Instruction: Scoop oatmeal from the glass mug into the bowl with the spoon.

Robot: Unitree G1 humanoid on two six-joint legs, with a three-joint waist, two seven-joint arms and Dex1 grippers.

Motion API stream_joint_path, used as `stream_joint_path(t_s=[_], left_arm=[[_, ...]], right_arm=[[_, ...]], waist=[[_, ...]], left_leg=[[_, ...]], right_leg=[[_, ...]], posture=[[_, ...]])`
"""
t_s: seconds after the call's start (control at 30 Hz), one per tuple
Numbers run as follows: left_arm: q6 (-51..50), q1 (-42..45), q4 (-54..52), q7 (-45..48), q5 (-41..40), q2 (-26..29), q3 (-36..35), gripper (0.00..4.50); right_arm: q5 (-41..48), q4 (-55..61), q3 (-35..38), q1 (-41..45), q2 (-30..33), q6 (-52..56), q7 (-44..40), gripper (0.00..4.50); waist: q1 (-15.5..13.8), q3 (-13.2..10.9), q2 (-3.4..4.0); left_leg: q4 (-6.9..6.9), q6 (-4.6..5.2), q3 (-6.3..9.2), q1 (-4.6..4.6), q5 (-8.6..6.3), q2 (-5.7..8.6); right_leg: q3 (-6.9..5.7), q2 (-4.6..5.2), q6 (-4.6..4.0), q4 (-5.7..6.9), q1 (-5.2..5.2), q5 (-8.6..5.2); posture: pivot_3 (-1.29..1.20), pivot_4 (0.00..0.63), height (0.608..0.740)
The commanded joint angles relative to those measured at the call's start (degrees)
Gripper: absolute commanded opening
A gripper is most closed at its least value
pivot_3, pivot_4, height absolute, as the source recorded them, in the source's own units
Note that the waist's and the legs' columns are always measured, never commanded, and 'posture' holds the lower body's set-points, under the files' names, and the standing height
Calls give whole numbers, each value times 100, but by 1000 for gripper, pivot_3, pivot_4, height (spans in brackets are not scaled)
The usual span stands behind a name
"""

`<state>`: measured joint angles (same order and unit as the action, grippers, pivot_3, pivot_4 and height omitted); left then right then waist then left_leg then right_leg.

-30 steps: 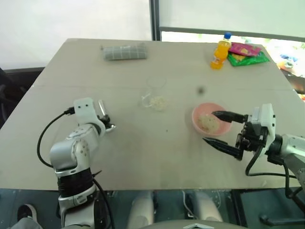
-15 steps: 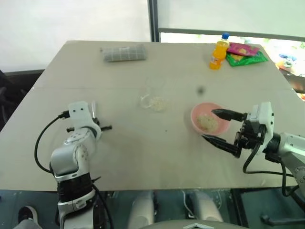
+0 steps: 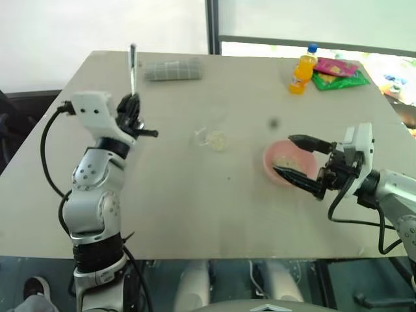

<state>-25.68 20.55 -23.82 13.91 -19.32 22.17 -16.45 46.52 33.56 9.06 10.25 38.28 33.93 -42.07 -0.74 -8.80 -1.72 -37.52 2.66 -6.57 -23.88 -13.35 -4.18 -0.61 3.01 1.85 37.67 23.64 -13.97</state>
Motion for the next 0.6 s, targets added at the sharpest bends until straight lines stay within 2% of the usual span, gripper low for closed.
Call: stream_joint_path(t_s=[0.03,0.2,0.4,0.6], left_arm=[[164,34,-645,642,-15,281,699,77],[310,-9,-889,1317,154,610,1535,77],[509,-50,-801,1787,210,640,2080,77],[842,-218,-689,2324,496,847,2545,77]], right_arm=[[212,111,-136,301,-108,151,126,4500],[338,-49,-393,748,-272,642,536,4500],[1435,-330,-319,1351,-1048,1573,1710,4500],[2177,-618,-218,2006,-1875,1828,3056,4500]], waist=[[3,0,0],[15,0,2],[12,-2,3],[18,-3,6]], left_leg=[[0,0,0,2,0,0],[0,0,-1,6,0,-2],[0,0,-1,4,0,-3],[0,1,-3,3,0,-3]], right_leg=[[0,-1,0,2,0,0],[3,-8,0,5,0,0],[3,-10,0,5,2,0],[3,-10,1,6,3,0]], posture=[[0,150,740],[0,150,740],[0,150,740],[0,150,740]])
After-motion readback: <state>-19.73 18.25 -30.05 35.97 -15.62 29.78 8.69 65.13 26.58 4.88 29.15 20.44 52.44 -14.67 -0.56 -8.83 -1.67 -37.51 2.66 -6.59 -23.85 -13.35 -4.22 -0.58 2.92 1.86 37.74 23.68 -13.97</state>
